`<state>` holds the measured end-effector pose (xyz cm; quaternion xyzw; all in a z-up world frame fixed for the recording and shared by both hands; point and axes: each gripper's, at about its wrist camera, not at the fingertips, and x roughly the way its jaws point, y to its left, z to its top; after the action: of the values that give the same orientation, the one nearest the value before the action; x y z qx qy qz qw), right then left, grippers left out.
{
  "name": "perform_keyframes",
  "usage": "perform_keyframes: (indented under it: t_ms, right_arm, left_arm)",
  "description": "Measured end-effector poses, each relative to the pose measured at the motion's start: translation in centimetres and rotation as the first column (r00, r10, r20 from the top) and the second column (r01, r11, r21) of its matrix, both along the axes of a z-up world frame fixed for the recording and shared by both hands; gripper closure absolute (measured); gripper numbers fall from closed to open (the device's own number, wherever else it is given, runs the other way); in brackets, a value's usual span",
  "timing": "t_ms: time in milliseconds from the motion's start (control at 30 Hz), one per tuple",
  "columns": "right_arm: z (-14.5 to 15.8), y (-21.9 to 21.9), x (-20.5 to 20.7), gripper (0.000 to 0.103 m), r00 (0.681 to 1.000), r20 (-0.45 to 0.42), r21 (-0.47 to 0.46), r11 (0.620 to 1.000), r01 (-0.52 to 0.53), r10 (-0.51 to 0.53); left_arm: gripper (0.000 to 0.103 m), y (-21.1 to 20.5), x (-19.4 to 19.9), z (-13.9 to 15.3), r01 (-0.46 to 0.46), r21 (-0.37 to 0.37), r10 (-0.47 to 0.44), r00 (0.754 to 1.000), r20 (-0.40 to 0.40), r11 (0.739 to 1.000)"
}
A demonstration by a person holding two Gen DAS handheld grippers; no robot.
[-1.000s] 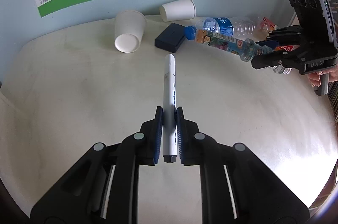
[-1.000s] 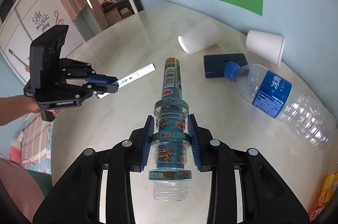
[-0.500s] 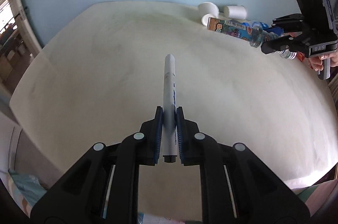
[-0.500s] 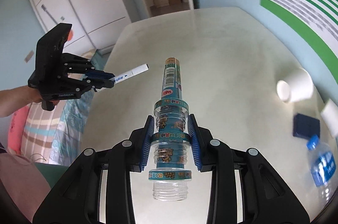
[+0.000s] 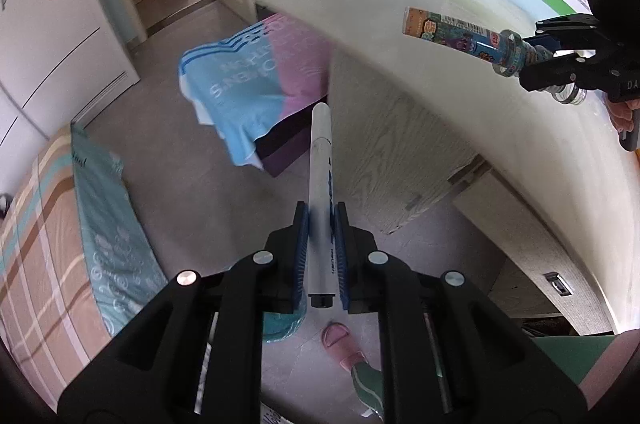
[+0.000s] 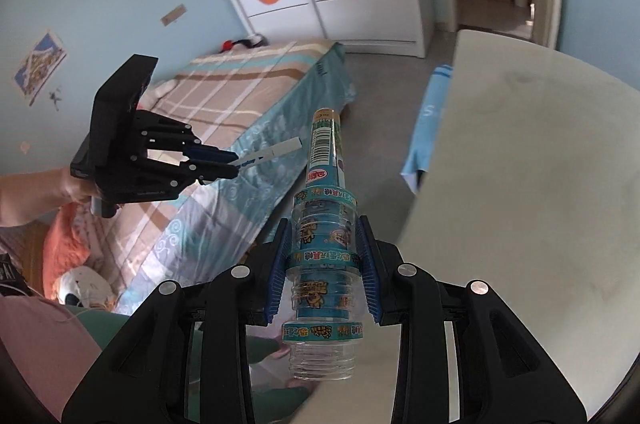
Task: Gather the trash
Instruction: 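Carry the marker and stacked bottles over the teal bin with both tools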
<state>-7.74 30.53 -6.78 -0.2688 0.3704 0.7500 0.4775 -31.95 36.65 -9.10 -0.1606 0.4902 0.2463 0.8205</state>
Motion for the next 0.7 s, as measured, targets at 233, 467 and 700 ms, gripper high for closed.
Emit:
perform_keyframes:
  t_ms: [233, 467, 700]
  right_arm:
    - [-3.4, 7.5, -9.2, 0.069, 0.984, -0.032, -0.070, 0.982, -0.178, 0.176]
    - [-11.5, 12.5, -16.9, 0.069, 0.974, -0.052, -0.207, 0.952, -0.226, 0.221]
    - [-25.1, 14.5, -20.4, 0.069, 0.984, -0.075, -0.414, 0.893, -0.176, 0.159]
  left_arm:
    - [0.092, 3.3, -7.1, -3.1, -0.129, -0.028, 0.128, 0.990, -0.058, 0.991]
    - [0.092, 5.7, -12.9, -10.7, -0.219, -0.132, 0.207, 0.973, -0.100, 0.967]
    - [0.092, 8.0, -14.9, -21.5, -0.252, -0.244, 0.222, 0.964, -0.144, 0.936]
